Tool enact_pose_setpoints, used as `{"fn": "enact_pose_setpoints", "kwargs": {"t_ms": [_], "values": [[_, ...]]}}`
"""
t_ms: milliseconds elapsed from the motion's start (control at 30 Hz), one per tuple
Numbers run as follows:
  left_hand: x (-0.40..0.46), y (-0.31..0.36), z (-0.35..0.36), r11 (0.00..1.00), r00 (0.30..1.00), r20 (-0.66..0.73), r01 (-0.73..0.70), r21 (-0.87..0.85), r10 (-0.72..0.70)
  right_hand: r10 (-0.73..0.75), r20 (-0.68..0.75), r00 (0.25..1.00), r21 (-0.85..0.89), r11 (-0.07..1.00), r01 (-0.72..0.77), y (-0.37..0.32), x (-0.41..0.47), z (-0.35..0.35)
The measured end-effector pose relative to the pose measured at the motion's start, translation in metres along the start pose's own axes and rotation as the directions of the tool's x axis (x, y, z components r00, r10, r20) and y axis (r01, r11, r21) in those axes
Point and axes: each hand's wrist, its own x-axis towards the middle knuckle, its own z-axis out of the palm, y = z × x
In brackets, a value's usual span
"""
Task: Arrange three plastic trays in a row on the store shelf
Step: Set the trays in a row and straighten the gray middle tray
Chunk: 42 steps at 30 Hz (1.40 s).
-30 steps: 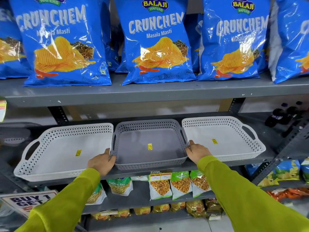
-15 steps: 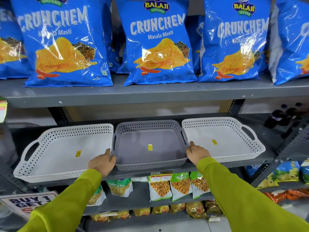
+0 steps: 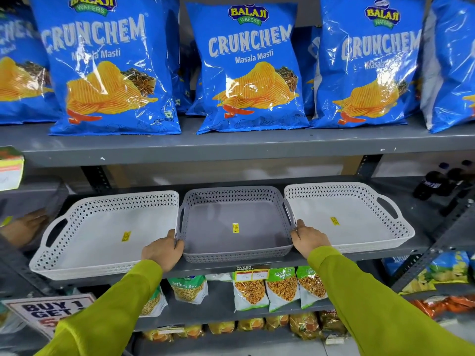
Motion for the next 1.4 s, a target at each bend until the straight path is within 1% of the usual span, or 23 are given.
{"fn": "enact_pose_setpoints", "kwargs": {"t_ms": [600, 800, 1100, 1233, 1400], "values": [[-0.007, 0.000, -0.002, 1.000, 1.000, 0.020, -0.006, 0.029, 0.005, -0.015, 0.030, 0.999, -0.007, 1.000, 0.016, 0.002, -0.001, -0.001], [-0.003, -0.004, 0.005, 0.999, 0.999, -0.029, -0.022, 0.023, 0.023, 0.010, 0.017, 1.000, 0.031, 0.999, -0.011, 0.001, -0.004, -0.005], [-0.002, -0.004, 0.007, 0.999, 0.995, -0.095, -0.005, 0.044, 0.009, 0.049, 0.009, 0.999, 0.081, 0.995, -0.050, -0.003, -0.004, -0.006], [-0.003, -0.004, 0.008, 0.998, 0.994, -0.110, -0.017, 0.056, 0.023, 0.064, -0.005, 0.998, 0.123, 0.990, -0.063, -0.003, -0.002, -0.005], [-0.004, -0.003, 0.008, 0.998, 0.994, -0.106, -0.015, 0.063, 0.022, 0.070, -0.017, 0.997, 0.125, 0.990, -0.068, -0.003, -0.001, -0.004]]}}
